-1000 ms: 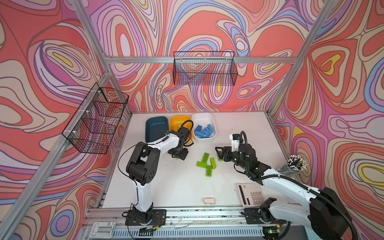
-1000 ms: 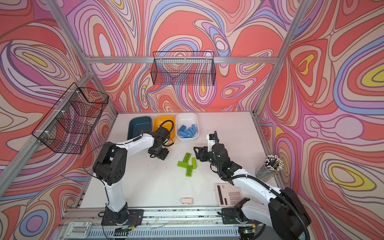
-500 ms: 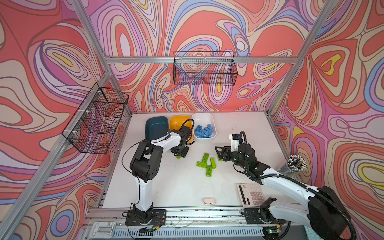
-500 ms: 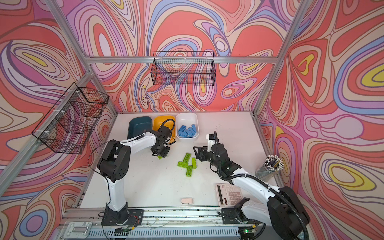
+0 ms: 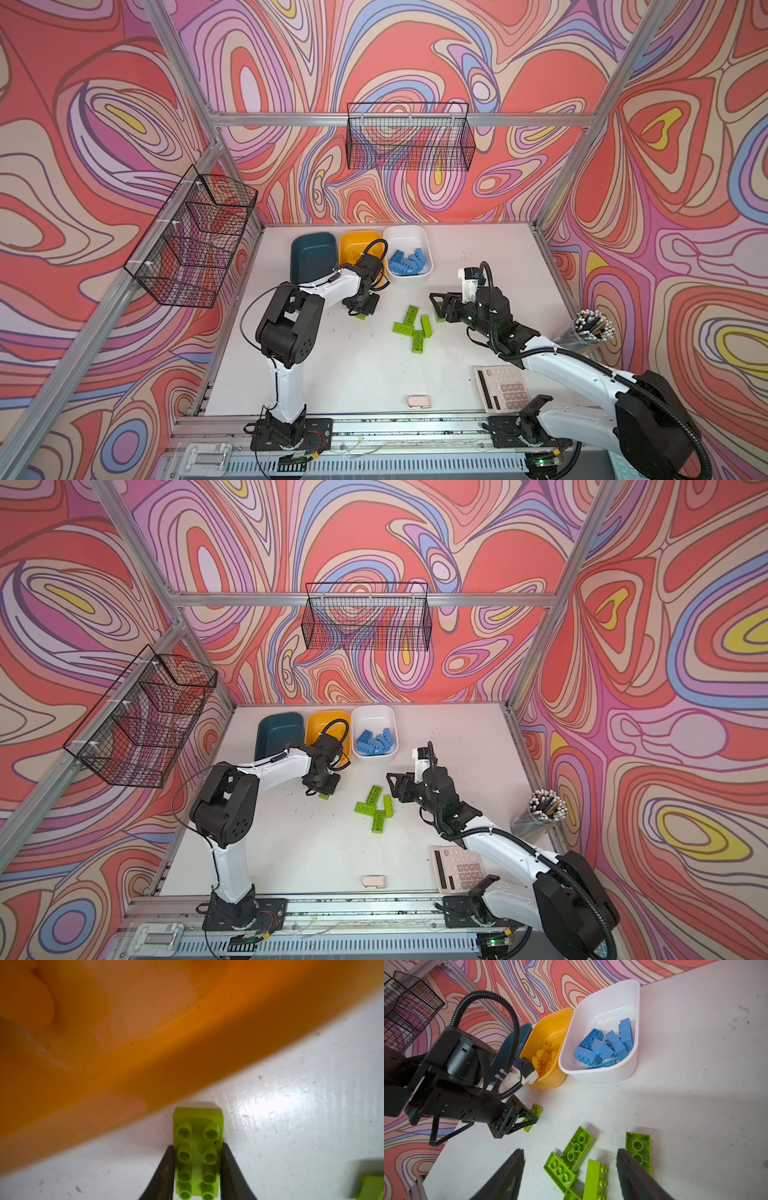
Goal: Sort the legos into containers by color
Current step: 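Carry the green brick into the dark teal tub and release it with the left gripper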
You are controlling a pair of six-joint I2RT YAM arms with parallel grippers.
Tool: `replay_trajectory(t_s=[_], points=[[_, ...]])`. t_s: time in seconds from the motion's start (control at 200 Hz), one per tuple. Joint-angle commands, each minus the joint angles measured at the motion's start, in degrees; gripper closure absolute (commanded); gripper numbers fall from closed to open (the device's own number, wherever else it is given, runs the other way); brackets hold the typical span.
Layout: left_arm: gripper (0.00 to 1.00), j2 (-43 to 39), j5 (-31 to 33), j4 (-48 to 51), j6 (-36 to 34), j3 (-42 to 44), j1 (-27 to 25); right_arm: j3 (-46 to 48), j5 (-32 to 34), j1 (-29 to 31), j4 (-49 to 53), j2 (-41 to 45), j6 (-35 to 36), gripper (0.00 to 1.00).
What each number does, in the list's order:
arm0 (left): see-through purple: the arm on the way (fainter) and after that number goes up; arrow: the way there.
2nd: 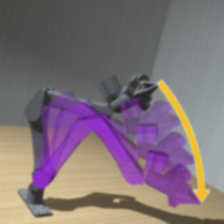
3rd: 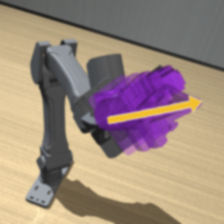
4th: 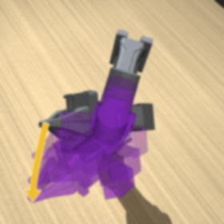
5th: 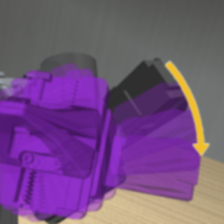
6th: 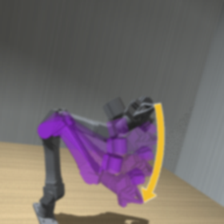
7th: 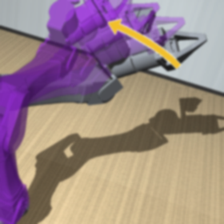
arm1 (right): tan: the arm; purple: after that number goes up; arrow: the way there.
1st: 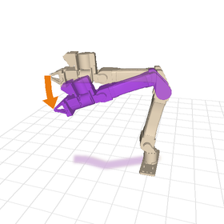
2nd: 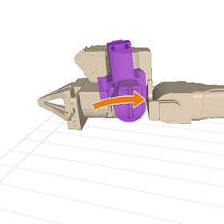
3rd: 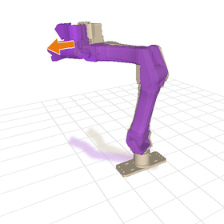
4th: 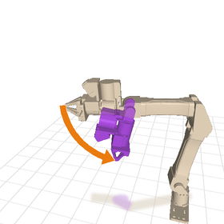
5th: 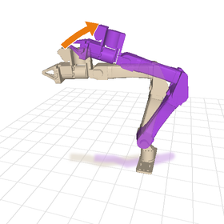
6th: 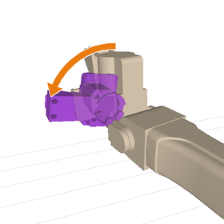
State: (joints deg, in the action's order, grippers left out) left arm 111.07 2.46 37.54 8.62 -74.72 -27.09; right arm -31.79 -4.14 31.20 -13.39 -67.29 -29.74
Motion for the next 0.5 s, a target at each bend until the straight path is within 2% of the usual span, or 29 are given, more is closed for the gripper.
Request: replay_trajectory(t_s=[0.0, 0.305, 0.496], points=[[0.76, -2.46, -1.23, 1.2, 3.05, 1.76, -0.44, 0.41, -0.53, 0.1, -1.02, -0.28, -0.76, 0.26], [0.75, -19.04, -0.82, 1.51, 14.8, 3.71, 0.08, -0.12, -1.79, 0.08, -0.85, -1.67, -0.65, 0.26], [0.74, -25.19, -3.47, 2.01, 19.06, 3.05, 7.09, -0.11, -2.1, 0.09, -1.03, -1.85, -0.83, 0.26]])
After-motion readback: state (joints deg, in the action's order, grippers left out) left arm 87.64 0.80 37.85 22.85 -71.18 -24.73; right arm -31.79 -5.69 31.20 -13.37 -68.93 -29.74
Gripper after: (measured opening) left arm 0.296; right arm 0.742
